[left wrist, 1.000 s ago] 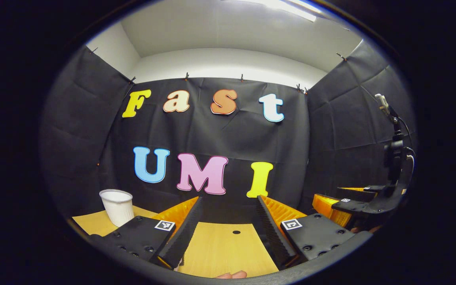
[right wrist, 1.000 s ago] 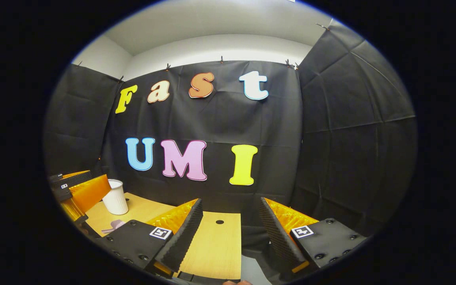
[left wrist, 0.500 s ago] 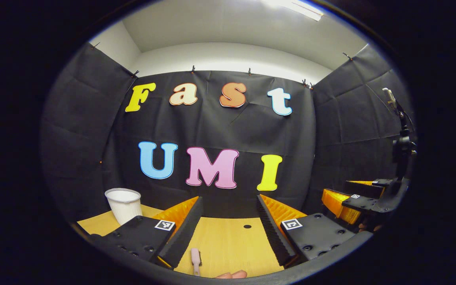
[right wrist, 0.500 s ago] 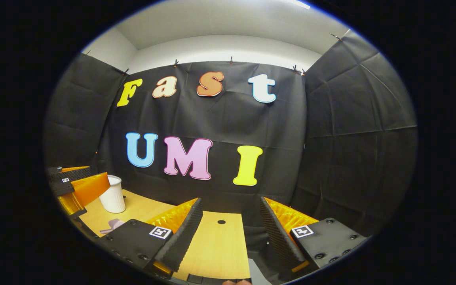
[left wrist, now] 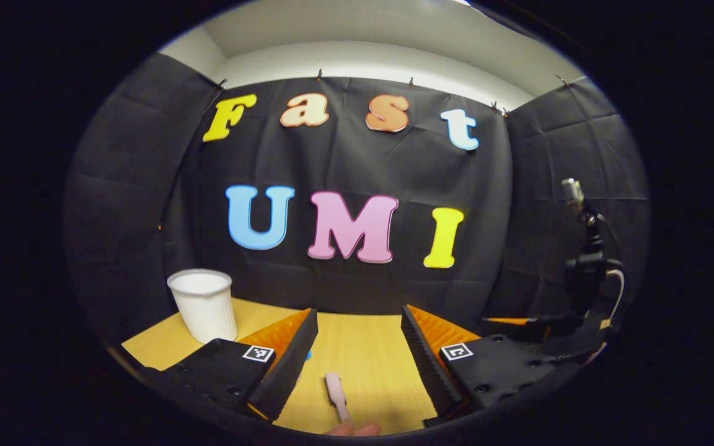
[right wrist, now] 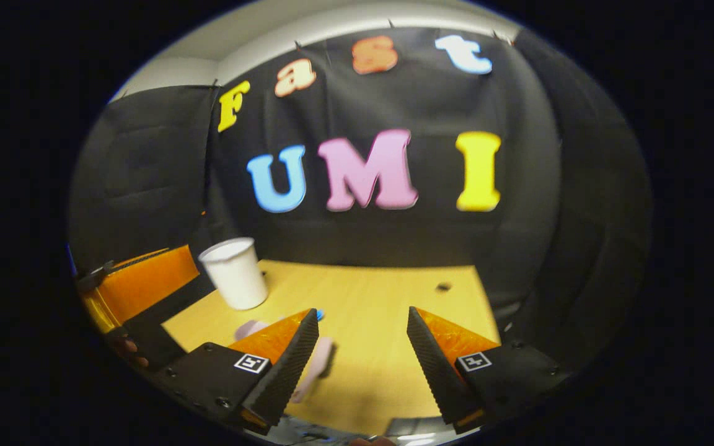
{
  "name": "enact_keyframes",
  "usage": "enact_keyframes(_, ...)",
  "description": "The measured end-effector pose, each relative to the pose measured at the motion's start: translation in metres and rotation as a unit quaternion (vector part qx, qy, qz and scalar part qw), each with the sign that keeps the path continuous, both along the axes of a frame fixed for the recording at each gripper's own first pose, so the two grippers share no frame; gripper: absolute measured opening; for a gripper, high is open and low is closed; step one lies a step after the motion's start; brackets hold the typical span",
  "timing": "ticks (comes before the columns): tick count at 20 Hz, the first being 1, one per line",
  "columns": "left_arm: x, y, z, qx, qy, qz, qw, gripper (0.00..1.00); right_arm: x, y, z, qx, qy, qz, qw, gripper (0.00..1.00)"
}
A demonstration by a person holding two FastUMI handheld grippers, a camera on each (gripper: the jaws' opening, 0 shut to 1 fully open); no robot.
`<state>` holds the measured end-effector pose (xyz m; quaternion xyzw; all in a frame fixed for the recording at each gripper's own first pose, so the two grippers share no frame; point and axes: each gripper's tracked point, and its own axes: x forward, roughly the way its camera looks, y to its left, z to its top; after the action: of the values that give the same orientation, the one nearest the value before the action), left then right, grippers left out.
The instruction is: Pick up the small broom and dustpan from the desktop, sweep the trash into the dustpan with the broom, and then empty the trash into the garbage bin.
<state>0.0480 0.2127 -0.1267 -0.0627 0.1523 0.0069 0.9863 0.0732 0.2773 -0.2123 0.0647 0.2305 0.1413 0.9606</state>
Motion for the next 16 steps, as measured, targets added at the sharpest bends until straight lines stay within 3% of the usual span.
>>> enact_keyframes(2,0.005,0.055,-0.062,0.013,0.107,0.051,0.993,0.81,0.01,0.036,-0.063,0.003,0.107,0.046,0.993,0.95)
enact_keyframes(3,0.006,0.073,-0.098,0.018,0.167,0.056,0.984,0.81,0.016,0.052,-0.094,0.006,0.167,0.06,0.984,0.95)
enact_keyframes(5,-0.008,0.098,-0.151,-0.002,0.304,0.062,0.951,0.81,0.023,0.062,-0.14,-0.007,0.266,0.07,0.962,0.95)
enact_keyframes(7,-0.007,0.105,-0.184,-0.053,0.399,0.047,0.914,0.82,0.023,0.074,-0.17,-0.03,0.336,0.078,0.938,0.95)
enact_keyframes(8,-0.008,0.113,-0.196,-0.064,0.439,0.043,0.895,0.83,0.027,0.082,-0.175,-0.023,0.349,0.071,0.934,0.95)
enact_keyframes(10,0.006,0.136,-0.22,-0.033,0.488,0.02,0.872,0.83,0.03,0.081,-0.197,-0.059,0.392,0.056,0.917,0.95)
enact_keyframes(11,0.007,0.137,-0.229,-0.016,0.528,0.0,0.849,0.82,0.031,0.085,-0.213,-0.07,0.415,0.046,0.906,0.95)
enact_keyframes(12,0.016,0.142,-0.236,-0.003,0.547,-0.003,0.837,0.83,0.028,0.087,-0.225,-0.081,0.441,0.03,0.893,0.95)
enact_keyframes(16,0.019,0.13,-0.249,0.02,0.608,-0.062,0.792,0.83,0.011,0.105,-0.253,-0.086,0.503,-0.012,0.86,0.96)
